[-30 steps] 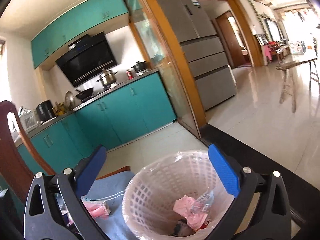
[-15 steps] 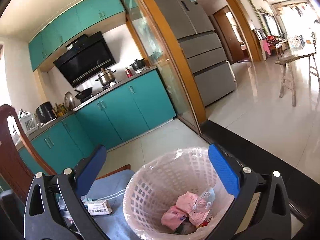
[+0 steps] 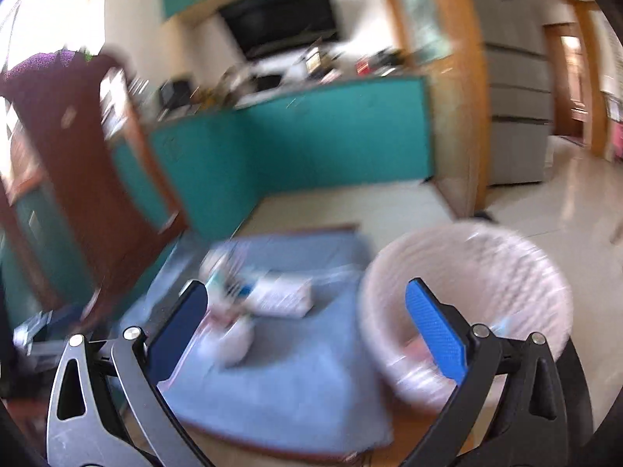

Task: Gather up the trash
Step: 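Reach the right gripper to the white plastic bag with red print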

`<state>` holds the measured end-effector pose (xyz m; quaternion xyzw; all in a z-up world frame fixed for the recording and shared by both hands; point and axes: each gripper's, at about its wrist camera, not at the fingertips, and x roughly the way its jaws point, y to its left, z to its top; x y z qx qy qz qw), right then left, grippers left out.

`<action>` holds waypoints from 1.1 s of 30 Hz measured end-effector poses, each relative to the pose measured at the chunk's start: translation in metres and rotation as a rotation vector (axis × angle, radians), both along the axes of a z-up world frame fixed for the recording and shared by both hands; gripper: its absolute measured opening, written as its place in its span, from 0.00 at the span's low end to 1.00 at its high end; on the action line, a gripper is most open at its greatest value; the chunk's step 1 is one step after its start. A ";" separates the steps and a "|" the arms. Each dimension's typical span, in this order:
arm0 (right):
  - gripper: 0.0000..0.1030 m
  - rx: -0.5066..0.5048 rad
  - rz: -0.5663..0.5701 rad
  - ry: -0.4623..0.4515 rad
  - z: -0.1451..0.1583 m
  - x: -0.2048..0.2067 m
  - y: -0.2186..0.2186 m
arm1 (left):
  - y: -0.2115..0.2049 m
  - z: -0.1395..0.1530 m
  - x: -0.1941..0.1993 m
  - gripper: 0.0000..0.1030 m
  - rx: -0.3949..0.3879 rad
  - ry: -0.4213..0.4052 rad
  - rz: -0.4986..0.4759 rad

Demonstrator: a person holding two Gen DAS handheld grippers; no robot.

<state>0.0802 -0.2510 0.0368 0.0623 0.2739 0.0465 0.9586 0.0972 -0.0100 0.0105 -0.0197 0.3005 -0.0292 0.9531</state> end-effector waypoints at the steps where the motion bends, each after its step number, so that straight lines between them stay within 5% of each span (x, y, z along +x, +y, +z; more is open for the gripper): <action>1: 0.97 -0.015 0.032 0.013 -0.005 -0.002 0.015 | 0.004 0.000 0.000 0.89 -0.007 0.000 -0.002; 7: 0.96 -0.118 0.089 -0.015 -0.009 -0.006 0.054 | 0.007 0.001 -0.002 0.89 -0.026 0.003 -0.017; 33: 0.97 -0.118 0.101 0.059 -0.033 0.012 0.062 | -0.007 -0.002 0.000 0.89 -0.017 0.021 -0.038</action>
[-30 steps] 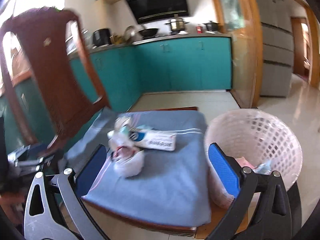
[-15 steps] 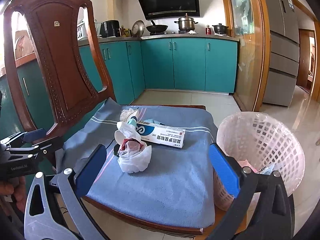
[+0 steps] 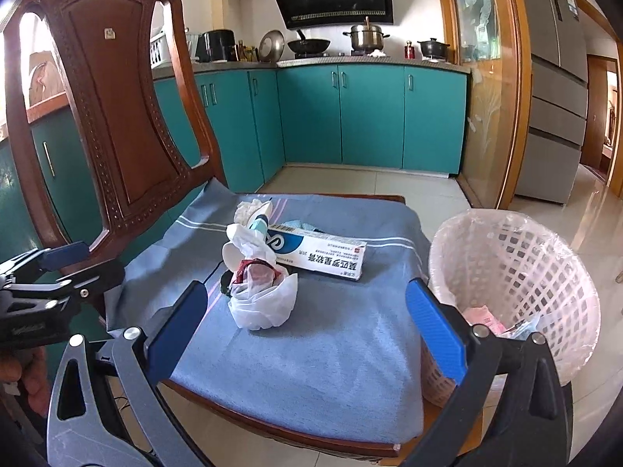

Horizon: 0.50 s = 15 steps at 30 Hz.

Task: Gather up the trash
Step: 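Reach the right gripper to the white plastic bag with red print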

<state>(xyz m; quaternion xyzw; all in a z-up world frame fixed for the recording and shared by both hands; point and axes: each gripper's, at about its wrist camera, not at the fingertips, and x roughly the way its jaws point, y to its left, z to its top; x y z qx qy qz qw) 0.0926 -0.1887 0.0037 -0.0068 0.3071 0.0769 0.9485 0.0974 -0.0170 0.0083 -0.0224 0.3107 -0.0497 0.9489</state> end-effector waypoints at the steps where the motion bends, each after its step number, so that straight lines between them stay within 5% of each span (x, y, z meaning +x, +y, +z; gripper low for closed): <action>1: 0.97 -0.011 -0.009 0.001 -0.002 0.004 0.002 | 0.001 -0.001 0.000 0.89 -0.001 0.003 0.002; 7: 0.97 -0.110 -0.078 0.074 -0.023 0.061 0.018 | 0.012 -0.005 0.002 0.89 -0.009 0.017 0.025; 12: 0.97 0.058 -0.001 0.188 -0.044 0.071 0.028 | 0.024 -0.005 0.001 0.89 -0.018 0.021 0.044; 14: 0.96 -0.015 0.031 0.187 -0.054 0.073 0.047 | 0.027 -0.004 0.001 0.89 -0.025 0.018 0.050; 15: 0.88 -0.048 0.031 0.180 -0.059 0.074 0.051 | 0.028 -0.004 0.001 0.89 -0.026 0.019 0.051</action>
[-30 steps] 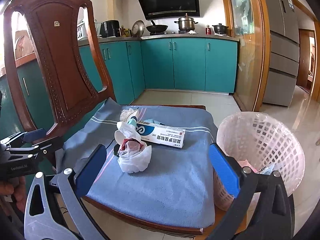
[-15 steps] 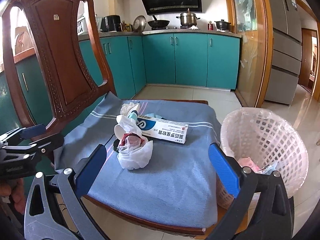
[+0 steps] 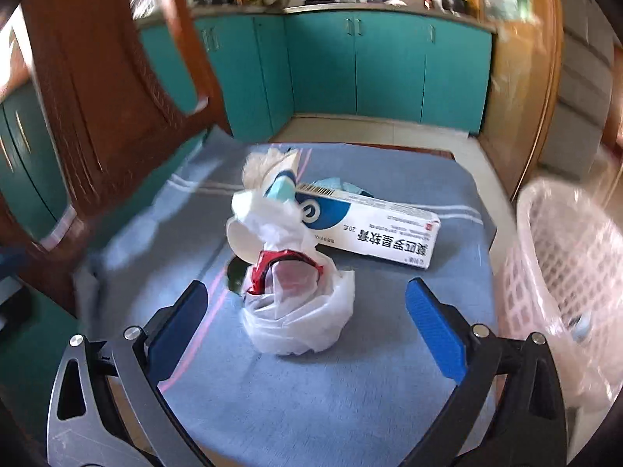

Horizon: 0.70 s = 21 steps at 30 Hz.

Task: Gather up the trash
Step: 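Reach the right gripper to the white plastic bag with red print, then grasp and lift the white plastic bag with the right gripper while the left grasps the white paper cup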

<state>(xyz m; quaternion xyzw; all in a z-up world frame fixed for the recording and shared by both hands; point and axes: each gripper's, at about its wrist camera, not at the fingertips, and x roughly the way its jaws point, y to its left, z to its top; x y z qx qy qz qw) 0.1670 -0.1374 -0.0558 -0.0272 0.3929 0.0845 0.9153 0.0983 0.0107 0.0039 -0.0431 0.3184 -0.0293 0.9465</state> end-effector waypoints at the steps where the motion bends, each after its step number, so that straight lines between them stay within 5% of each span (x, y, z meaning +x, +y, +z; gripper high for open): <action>1: 0.79 -0.020 -0.001 0.021 -0.009 0.005 0.002 | 0.000 -0.001 0.000 0.89 0.003 0.002 0.000; 2: 0.46 -0.021 -0.004 0.066 -0.017 0.012 -0.001 | -0.001 -0.002 0.001 0.89 0.008 0.007 -0.002; 3: 0.35 -0.009 -0.017 0.102 -0.021 0.016 -0.006 | -0.001 -0.002 0.001 0.89 0.009 0.010 -0.003; 9: 0.27 0.027 -0.128 0.093 0.005 0.007 -0.052 | 0.000 0.001 -0.002 0.89 -0.002 -0.002 -0.008; 10: 0.28 0.044 -0.128 0.090 0.006 0.006 -0.058 | -0.001 0.001 -0.001 0.89 -0.004 -0.002 -0.010; 12: 0.52 0.090 -0.102 0.128 -0.004 0.009 -0.063 | -0.004 0.000 0.000 0.89 0.000 0.002 -0.015; 15: 0.64 0.074 -0.126 0.126 -0.004 0.007 -0.062 | -0.009 -0.001 0.002 0.89 0.009 0.008 -0.023; 18: 0.75 0.096 -0.157 0.018 0.021 -0.006 -0.064 | -0.009 0.000 0.001 0.89 0.008 0.003 -0.020; 21: 0.92 -0.011 -0.129 -0.173 0.047 -0.017 -0.040 | -0.005 0.002 0.000 0.90 0.000 -0.004 -0.009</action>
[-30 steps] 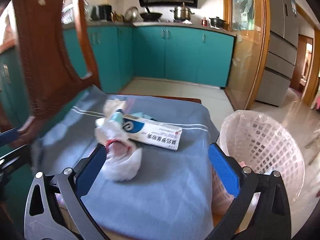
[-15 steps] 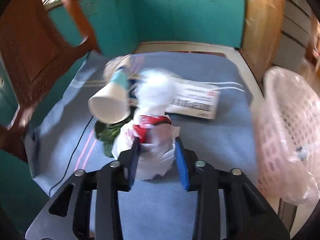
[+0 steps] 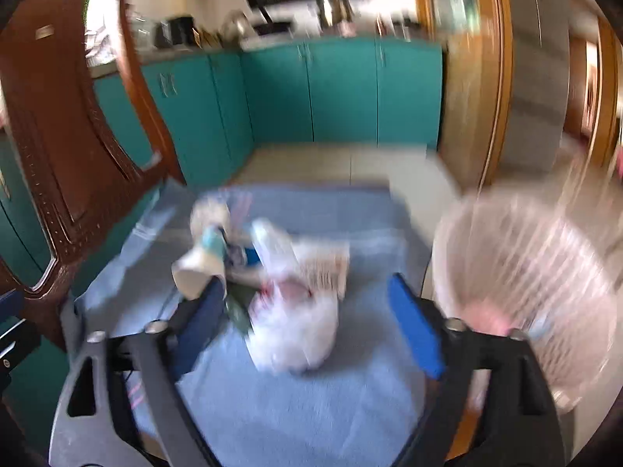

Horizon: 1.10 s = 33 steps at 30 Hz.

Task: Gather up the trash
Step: 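Grasp and lift the white plastic bag with the right gripper while the left grasps the white paper cup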

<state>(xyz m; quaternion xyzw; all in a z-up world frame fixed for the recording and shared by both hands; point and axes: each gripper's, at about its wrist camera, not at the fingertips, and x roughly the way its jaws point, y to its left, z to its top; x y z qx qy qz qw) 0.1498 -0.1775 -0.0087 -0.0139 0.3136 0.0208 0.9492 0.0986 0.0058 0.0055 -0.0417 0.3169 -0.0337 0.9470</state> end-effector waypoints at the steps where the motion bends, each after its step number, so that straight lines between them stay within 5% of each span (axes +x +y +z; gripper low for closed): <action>1: 0.93 -0.040 0.019 -0.021 0.000 0.003 0.011 | 0.001 0.000 0.000 0.90 -0.001 0.001 0.003; 7: 0.93 -0.419 0.002 0.063 -0.042 0.060 0.068 | 0.008 -0.005 0.002 0.90 -0.001 0.015 0.021; 10: 0.93 -0.491 -0.029 0.104 -0.063 0.085 0.075 | 0.012 -0.006 0.003 0.90 -0.003 0.021 0.031; 15: 0.93 -0.272 0.261 0.005 -0.043 0.065 0.097 | 0.012 -0.005 0.002 0.90 -0.005 0.018 0.025; 18: 0.93 -0.303 0.183 -0.007 -0.032 0.064 0.079 | 0.013 -0.007 0.005 0.90 -0.010 0.026 0.027; 22: 0.93 -0.072 0.014 0.187 -0.035 0.066 0.005 | 0.004 -0.018 0.010 0.90 0.013 0.064 0.001; 26: 0.93 0.110 0.029 0.343 -0.056 0.050 -0.017 | -0.017 -0.030 0.020 0.90 0.048 0.109 -0.059; 28: 0.81 0.027 0.046 0.366 -0.067 0.049 -0.011 | -0.029 -0.035 0.026 0.90 0.073 0.111 -0.085; 29: 0.51 0.020 0.057 0.391 -0.073 0.050 -0.011 | -0.032 -0.038 0.029 0.90 0.082 0.110 -0.088; 30: 0.36 0.064 0.069 0.424 -0.076 0.049 -0.014 | -0.034 -0.041 0.033 0.90 0.090 0.108 -0.085; 33: 0.24 0.127 0.056 0.373 -0.058 0.044 -0.024 | -0.032 -0.051 0.053 0.90 0.095 0.108 -0.049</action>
